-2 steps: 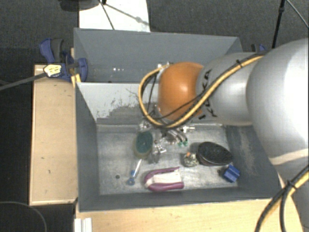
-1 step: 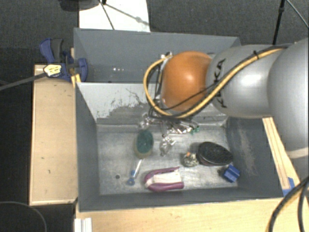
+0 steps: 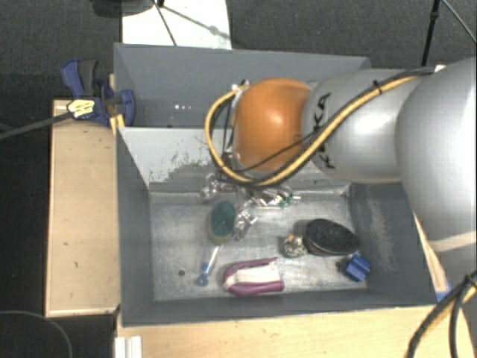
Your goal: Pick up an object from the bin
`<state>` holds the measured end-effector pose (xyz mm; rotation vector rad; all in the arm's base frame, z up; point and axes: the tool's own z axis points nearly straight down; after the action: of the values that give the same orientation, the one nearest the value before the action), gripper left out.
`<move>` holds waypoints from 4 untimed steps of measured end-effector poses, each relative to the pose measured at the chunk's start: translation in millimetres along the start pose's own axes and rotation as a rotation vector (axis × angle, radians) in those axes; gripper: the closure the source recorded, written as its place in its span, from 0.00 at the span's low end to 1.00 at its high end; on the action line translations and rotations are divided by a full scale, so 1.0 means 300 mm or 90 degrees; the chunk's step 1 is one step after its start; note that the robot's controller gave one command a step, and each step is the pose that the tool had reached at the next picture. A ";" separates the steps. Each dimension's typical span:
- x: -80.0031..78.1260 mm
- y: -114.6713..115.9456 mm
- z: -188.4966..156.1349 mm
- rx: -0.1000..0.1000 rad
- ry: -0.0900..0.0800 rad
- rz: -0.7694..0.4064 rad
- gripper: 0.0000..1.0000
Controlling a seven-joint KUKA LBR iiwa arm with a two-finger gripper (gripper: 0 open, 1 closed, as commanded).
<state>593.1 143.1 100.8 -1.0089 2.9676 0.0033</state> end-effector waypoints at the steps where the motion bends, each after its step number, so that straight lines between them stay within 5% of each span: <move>1: 0.057 -0.075 0.093 0.001 -0.001 -0.222 0.00; 2: 0.051 -0.075 0.088 0.000 0.000 -0.218 0.00; 3: 0.047 -0.076 0.082 0.001 -0.002 -0.216 1.00; 4: 0.042 -0.078 0.010 0.001 0.000 -0.211 1.00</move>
Offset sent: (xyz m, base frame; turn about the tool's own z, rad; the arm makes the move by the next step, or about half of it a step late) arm -0.0020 -0.0291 -0.0308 -0.3519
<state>597.4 117.0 97.8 -1.4849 2.7605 -0.0002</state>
